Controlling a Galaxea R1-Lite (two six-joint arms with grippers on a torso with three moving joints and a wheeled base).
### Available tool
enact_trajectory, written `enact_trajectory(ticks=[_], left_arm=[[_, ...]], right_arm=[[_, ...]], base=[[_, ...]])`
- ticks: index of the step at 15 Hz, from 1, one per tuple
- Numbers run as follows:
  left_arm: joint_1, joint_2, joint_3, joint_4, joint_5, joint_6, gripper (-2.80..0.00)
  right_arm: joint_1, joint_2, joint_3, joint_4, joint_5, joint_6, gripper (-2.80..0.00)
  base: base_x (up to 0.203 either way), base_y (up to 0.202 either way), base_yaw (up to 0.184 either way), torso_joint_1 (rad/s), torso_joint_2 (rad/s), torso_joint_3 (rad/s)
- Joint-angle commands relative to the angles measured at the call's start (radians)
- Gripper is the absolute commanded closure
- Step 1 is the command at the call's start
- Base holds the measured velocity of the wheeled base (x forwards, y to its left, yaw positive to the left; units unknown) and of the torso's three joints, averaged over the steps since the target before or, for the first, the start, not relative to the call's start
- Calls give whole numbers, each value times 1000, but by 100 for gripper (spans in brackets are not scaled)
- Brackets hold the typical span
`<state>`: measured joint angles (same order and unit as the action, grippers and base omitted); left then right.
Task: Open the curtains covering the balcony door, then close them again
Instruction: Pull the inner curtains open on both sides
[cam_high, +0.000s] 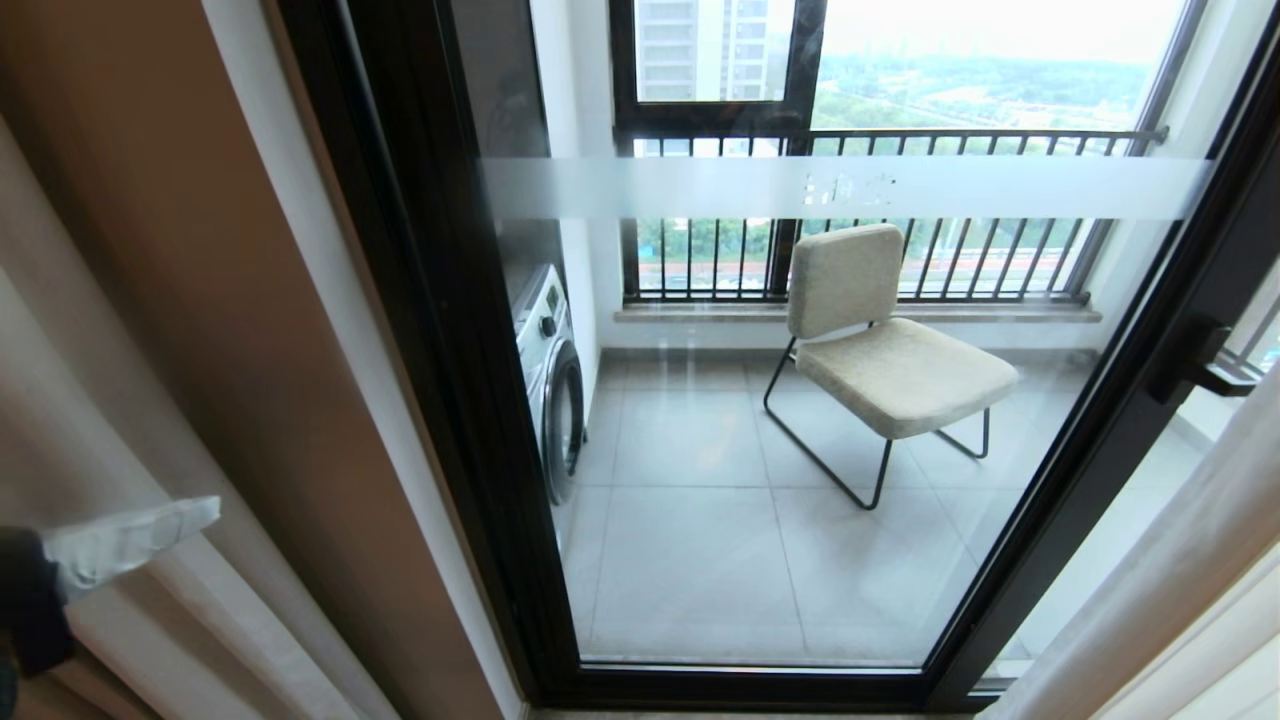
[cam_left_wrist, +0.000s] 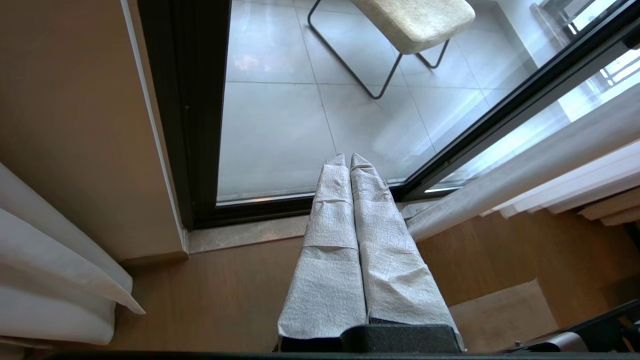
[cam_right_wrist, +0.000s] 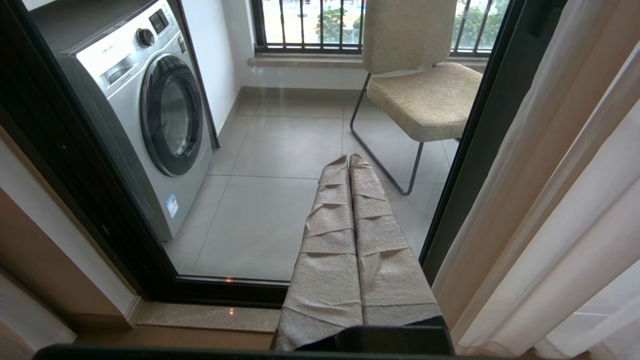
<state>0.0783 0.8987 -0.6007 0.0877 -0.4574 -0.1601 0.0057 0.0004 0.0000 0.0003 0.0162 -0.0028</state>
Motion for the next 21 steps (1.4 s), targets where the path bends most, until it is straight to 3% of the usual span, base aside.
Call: enact_trajectory(ticks=[1, 7, 15, 17, 19, 21], left_arm=[[1, -38, 76, -28, -3, 0, 0], [0, -212, 277, -57, 3, -1, 0], [10, -442, 430, -56, 140, -2, 0], [-33, -481, 472, -77, 219, 2, 0], [-115, -529, 562, -172, 397, 7, 0], [-139, -612, 597, -185, 499, 13, 0]], right_arm=[[0, 0, 0, 0, 1, 0, 0], [0, 0, 0, 0, 1, 0, 0], [0, 0, 0, 0, 1, 0, 0], [0, 0, 0, 0, 1, 0, 0], [0, 0, 0, 0, 1, 0, 0], [0, 0, 0, 0, 1, 0, 0]], base=[[0, 0, 0, 0, 0, 0], [0, 0, 0, 0, 0, 0], [0, 0, 0, 0, 0, 0], [0, 0, 0, 0, 0, 0], [0, 0, 0, 0, 0, 0], [0, 0, 0, 0, 0, 0]])
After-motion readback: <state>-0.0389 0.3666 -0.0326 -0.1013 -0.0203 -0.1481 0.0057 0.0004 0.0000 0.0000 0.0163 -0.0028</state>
